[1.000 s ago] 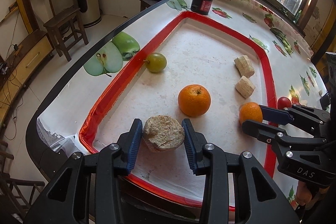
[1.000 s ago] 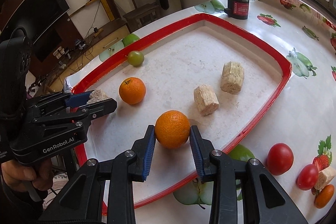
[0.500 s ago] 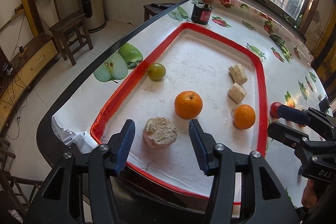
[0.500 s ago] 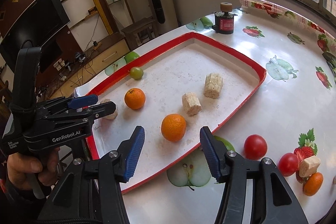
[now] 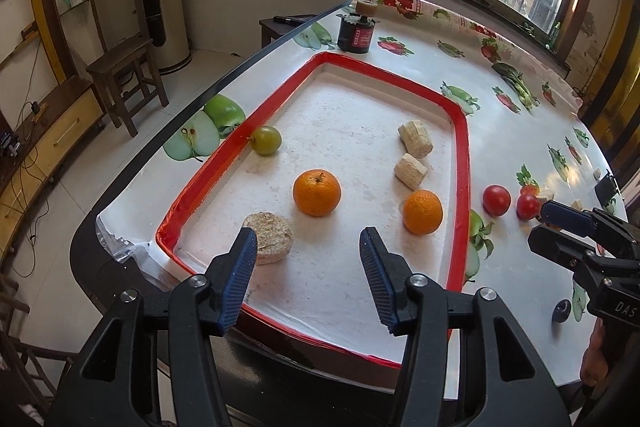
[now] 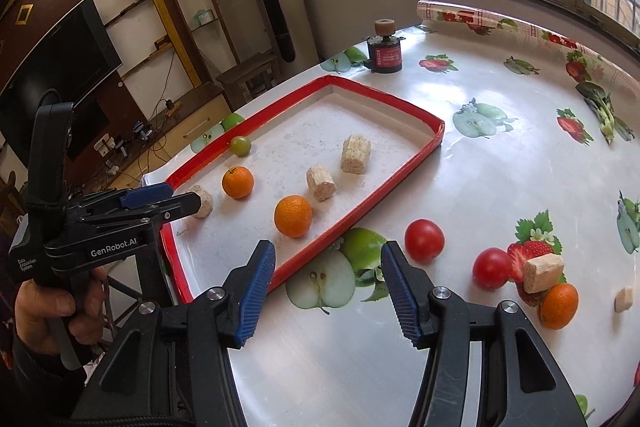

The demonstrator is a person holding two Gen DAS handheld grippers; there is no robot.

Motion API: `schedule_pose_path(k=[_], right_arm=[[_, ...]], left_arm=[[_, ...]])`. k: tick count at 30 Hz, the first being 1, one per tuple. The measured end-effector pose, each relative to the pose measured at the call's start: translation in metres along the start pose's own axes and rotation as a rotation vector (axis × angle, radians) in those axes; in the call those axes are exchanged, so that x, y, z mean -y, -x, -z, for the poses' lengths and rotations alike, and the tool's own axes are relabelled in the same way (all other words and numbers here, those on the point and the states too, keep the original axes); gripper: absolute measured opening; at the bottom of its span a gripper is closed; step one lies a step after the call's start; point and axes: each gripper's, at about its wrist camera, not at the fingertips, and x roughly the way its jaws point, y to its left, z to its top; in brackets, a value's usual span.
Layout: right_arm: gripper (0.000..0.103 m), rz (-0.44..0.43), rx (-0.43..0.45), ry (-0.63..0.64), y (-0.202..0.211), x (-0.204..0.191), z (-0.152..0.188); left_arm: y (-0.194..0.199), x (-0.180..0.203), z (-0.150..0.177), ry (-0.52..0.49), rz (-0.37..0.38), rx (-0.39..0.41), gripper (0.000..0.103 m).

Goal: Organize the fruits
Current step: 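Open the left tool to drop the round piece while the right tool releases the orange, then grasp the dark plum with the left tool while the right tool grasps a beige cylinder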

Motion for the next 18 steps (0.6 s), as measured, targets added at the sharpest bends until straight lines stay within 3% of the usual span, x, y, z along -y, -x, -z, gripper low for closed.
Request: schedule_pose_path(k=[18], right_arm=[[0.057,0.088,0.050,-0.152,0.048,0.071,0.037]], left_arm=[[0.013,0.041,0.004,-0.065,0.048,0.010,0.053]])
